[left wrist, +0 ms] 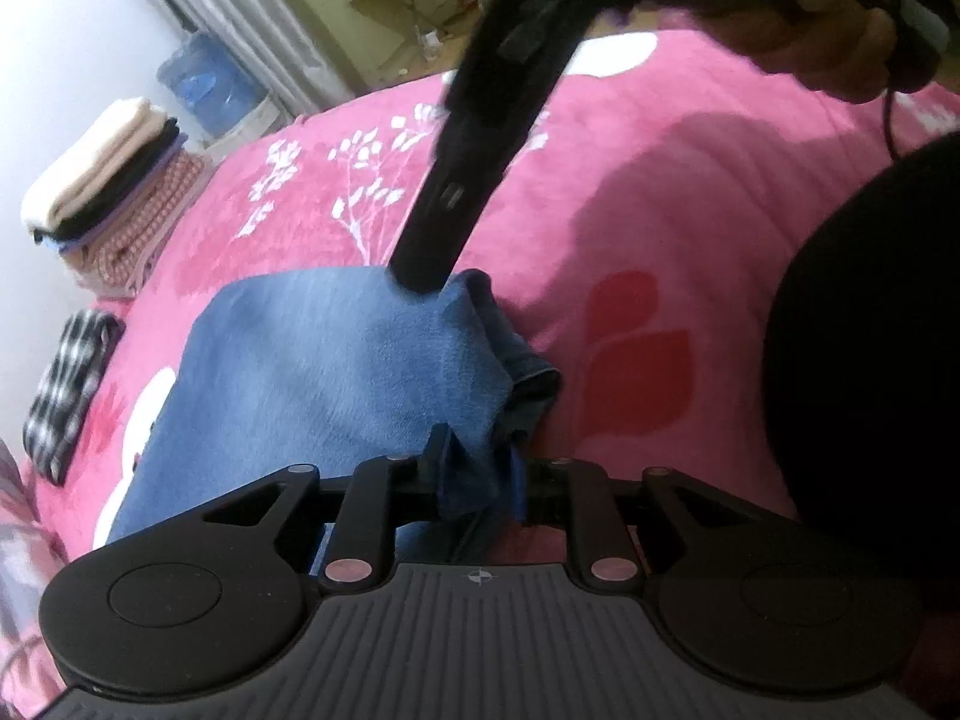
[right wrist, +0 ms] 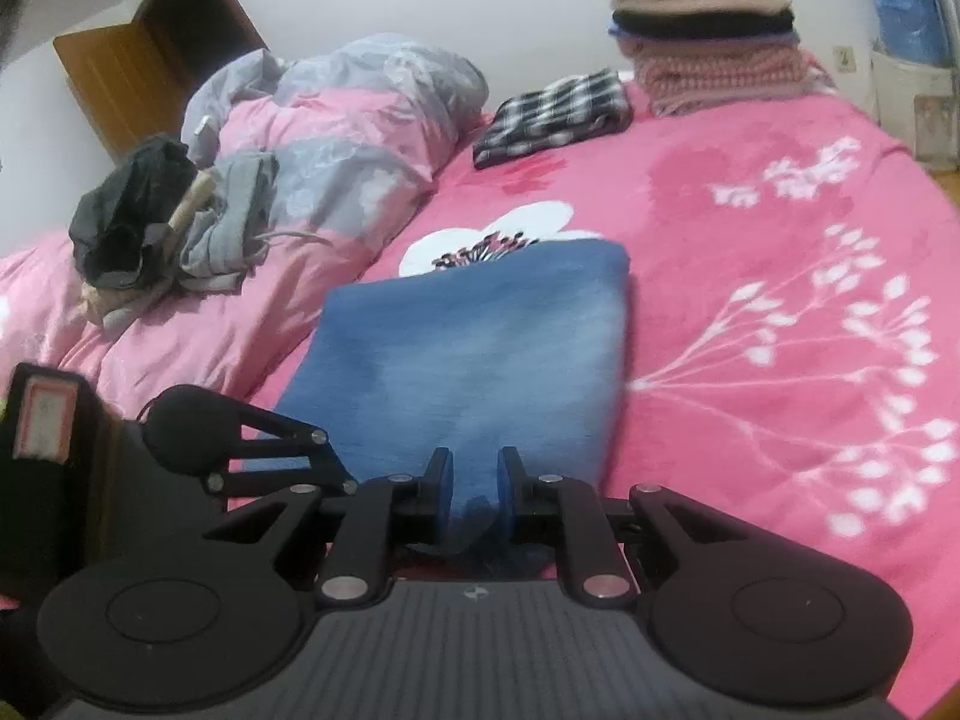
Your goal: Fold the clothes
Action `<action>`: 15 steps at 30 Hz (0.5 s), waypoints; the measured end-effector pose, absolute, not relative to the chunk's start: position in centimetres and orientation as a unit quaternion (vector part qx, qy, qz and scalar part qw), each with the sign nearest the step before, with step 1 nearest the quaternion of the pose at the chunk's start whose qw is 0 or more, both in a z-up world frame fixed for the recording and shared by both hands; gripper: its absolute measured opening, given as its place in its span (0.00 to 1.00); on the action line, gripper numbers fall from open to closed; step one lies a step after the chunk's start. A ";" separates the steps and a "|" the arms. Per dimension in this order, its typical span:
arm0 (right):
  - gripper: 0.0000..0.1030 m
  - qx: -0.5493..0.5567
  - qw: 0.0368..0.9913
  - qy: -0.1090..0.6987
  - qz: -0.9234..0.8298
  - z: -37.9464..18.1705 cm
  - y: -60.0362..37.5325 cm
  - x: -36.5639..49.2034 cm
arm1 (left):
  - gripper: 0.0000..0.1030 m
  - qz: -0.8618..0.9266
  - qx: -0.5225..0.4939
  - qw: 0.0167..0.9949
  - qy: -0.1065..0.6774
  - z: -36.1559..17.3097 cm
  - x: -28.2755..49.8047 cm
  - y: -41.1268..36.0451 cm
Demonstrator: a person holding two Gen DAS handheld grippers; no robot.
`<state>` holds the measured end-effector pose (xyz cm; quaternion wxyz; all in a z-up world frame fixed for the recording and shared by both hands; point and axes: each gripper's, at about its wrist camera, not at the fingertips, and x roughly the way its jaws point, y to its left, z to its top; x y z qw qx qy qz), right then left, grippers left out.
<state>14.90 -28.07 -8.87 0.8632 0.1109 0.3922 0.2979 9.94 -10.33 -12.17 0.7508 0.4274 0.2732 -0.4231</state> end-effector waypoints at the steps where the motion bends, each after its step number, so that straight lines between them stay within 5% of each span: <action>1: 0.15 0.106 0.861 0.395 0.301 -9.2 -27.5 15.1 | 0.23 -0.424 0.431 0.750 0.271 -12.2 9.8 -10.4; 5: 0.11 0.034 0.860 0.410 0.301 -11.8 -26.0 14.7 | 0.33 -0.418 0.429 0.746 0.292 -12.0 9.5 -9.9; 7: 0.11 0.059 0.858 0.414 0.297 -11.9 -26.6 14.7 | 0.47 -0.410 0.411 0.755 0.306 -11.2 9.3 -9.2; 15: 0.11 0.089 0.861 0.408 0.290 -12.3 -27.3 14.3 | 0.49 -0.362 0.198 0.834 0.366 -8.0 12.7 -7.4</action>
